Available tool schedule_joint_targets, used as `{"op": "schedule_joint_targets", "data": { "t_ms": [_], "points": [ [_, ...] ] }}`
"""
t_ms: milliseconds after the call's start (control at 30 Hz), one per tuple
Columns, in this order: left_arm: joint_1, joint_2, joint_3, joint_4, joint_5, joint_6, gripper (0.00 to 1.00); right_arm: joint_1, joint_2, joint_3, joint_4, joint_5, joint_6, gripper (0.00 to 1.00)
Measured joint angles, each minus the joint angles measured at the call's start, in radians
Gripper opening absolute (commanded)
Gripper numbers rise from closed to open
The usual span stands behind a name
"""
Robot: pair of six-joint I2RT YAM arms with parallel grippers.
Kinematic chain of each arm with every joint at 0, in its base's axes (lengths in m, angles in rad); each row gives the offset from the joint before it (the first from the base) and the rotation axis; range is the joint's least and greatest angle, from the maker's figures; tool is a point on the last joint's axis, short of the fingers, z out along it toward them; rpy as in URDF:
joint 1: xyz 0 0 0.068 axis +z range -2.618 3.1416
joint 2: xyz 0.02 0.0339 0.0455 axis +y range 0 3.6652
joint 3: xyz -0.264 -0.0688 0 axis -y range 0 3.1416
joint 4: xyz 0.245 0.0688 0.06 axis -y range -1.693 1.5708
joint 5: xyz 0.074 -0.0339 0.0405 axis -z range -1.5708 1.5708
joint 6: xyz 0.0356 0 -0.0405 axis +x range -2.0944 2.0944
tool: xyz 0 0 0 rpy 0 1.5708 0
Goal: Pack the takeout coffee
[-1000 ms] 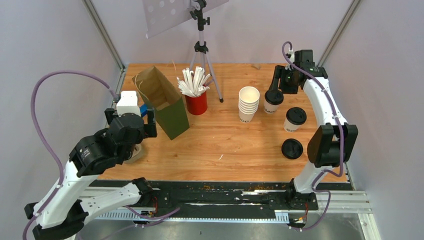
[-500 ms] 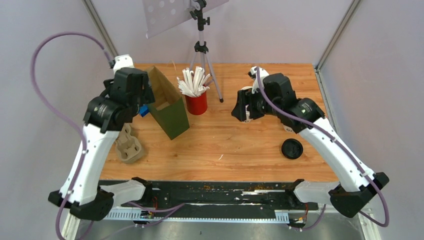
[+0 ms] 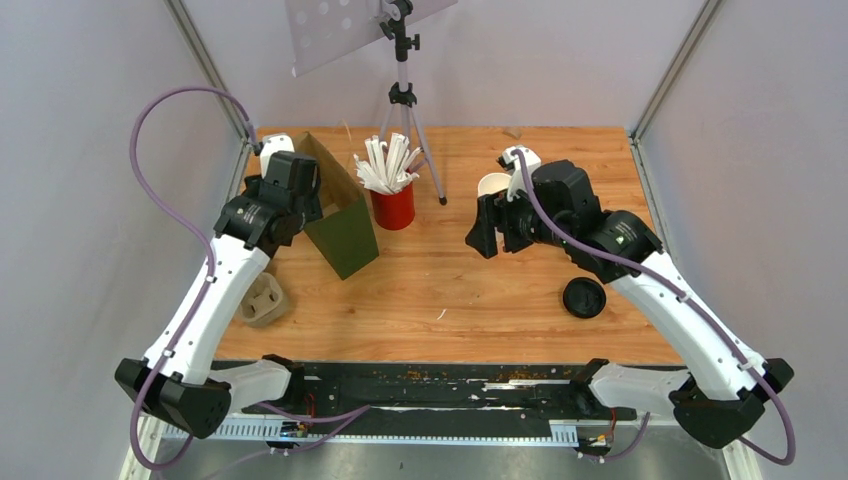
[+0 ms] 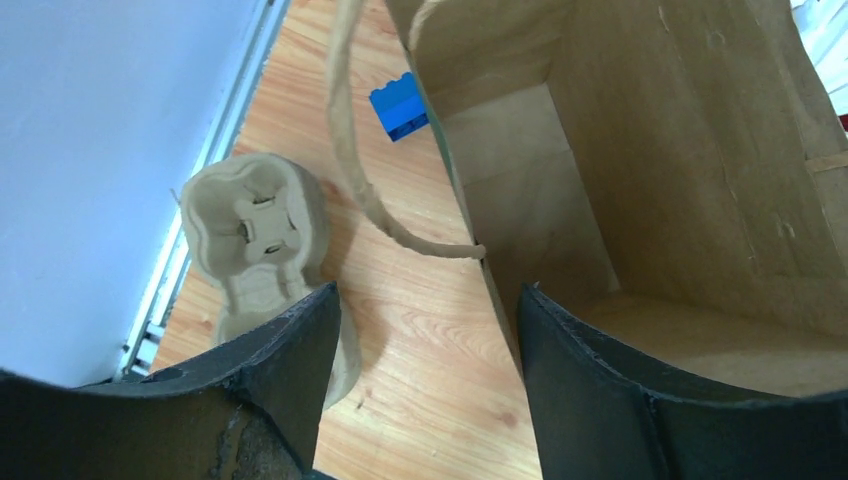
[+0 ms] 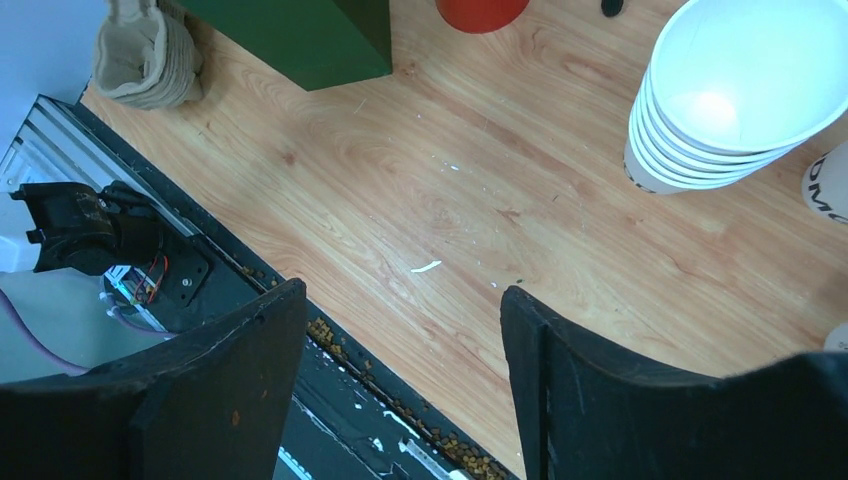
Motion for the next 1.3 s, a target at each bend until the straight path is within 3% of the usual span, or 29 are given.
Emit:
{"op": "schedule_joint_targets", "data": {
  "t_ms": [267,400,567,600,700,800,900,1033,1300],
  "points": [
    [0.000,-0.004,-0.002,0.019,0.073,0.006,0.12,0.000,-0.045,0.012,-0.020,-0.017,-0.035,0.71],
    [0.000,-0.040,0.046,-0.025,0.117,0.050,0.00,0.000,-0.021,0.066,-0.051,-0.038,-0.040,0.71],
    [0.000,-0.114,0.141,-0.109,0.220,0.106,0.00,0.000,-0.004,0.152,-0.081,-0.042,-0.058,0.72],
    [0.000,-0.131,0.154,-0.127,0.237,0.114,0.04,0.000,-0.004,0.166,-0.084,-0.041,-0.063,0.72],
    [0.000,-0.176,0.161,-0.176,0.255,0.108,0.39,0.000,-0.007,0.179,-0.082,-0.038,-0.068,0.71],
    [0.000,-0.210,0.124,-0.171,0.240,0.048,0.57,0.000,-0.008,0.173,-0.076,-0.036,-0.061,0.70],
    [0.000,-0.235,0.037,-0.101,0.217,-0.003,0.68,0.000,-0.015,0.126,-0.045,-0.027,-0.042,0.69],
    [0.000,-0.210,-0.076,0.036,0.177,-0.012,0.72,0.009,-0.012,0.069,-0.045,-0.001,-0.011,0.69],
    [0.000,0.034,-0.023,0.150,0.046,-0.005,0.66,0.038,0.000,0.096,-0.050,0.044,0.014,0.70]
  ]
}}
